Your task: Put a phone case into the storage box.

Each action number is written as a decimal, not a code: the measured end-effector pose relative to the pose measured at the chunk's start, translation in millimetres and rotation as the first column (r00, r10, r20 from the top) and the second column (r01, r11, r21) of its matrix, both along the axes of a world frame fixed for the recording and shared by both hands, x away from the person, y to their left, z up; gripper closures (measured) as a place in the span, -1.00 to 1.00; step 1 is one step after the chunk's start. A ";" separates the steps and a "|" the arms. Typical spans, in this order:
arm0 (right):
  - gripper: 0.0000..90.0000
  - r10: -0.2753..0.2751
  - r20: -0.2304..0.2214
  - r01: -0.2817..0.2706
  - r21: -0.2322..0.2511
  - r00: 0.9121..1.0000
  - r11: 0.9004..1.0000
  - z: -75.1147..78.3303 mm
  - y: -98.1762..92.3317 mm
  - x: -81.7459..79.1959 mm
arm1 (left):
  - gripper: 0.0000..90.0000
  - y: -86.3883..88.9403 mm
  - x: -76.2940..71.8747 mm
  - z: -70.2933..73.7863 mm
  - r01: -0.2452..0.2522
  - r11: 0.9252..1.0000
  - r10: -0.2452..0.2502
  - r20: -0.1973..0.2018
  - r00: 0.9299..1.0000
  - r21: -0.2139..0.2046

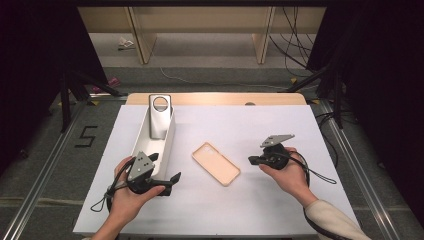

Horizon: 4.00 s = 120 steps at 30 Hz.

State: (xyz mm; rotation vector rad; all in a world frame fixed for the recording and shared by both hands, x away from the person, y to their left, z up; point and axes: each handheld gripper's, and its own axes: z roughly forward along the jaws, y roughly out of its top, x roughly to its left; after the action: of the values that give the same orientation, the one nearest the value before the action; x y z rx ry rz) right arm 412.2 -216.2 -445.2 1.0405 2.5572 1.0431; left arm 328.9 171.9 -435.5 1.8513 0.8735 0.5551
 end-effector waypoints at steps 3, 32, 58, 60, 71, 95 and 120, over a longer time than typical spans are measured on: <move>1.00 -0.007 -0.028 0.006 -0.030 1.000 1.000 -5.1 10.1 6.9 | -0.92 -0.2 -0.3 0.1 0.001 1.000 -0.001 0.000 1.000 -0.002; 1.00 0.092 -0.153 -0.117 -0.162 0.984 0.980 -20.9 56.0 -5.4 | -0.90 -1.2 -0.9 0.0 0.008 1.000 -0.008 -0.003 1.000 0.002; 1.00 0.146 -0.153 -0.169 -0.147 0.977 0.975 -23.0 72.7 -14.8 | -0.90 -2.9 -1.3 -0.7 0.017 1.000 -0.017 -0.004 1.000 0.007; 1.00 0.149 -0.149 -0.171 -0.146 0.978 0.974 -22.9 72.5 -14.6 | -0.90 -3.1 -1.3 -0.9 0.019 1.000 -0.019 -0.005 1.000 0.008; 0.51 0.157 -0.040 -0.160 -0.082 0.987 0.984 -8.7 53.3 -18.2 | -0.89 -3.6 -1.1 -1.0 0.021 1.000 -0.021 -0.005 1.000 0.009; -0.43 0.128 0.147 -0.151 0.157 0.981 0.976 16.0 5.6 -39.4 | -0.84 -10.7 -3.1 1.2 0.053 0.998 -0.054 0.019 0.998 0.030; -0.53 0.061 0.185 -0.098 0.196 0.981 0.976 23.2 -27.9 -57.9 | -0.63 -75.5 11.1 12.4 0.350 0.877 -0.339 -0.091 0.936 0.330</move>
State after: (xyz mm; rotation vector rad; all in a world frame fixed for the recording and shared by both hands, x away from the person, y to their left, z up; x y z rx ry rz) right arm 354.3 -244.1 -422.0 0.8503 2.4043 1.3785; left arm 340.0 96.4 -423.1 2.2757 0.4621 0.4727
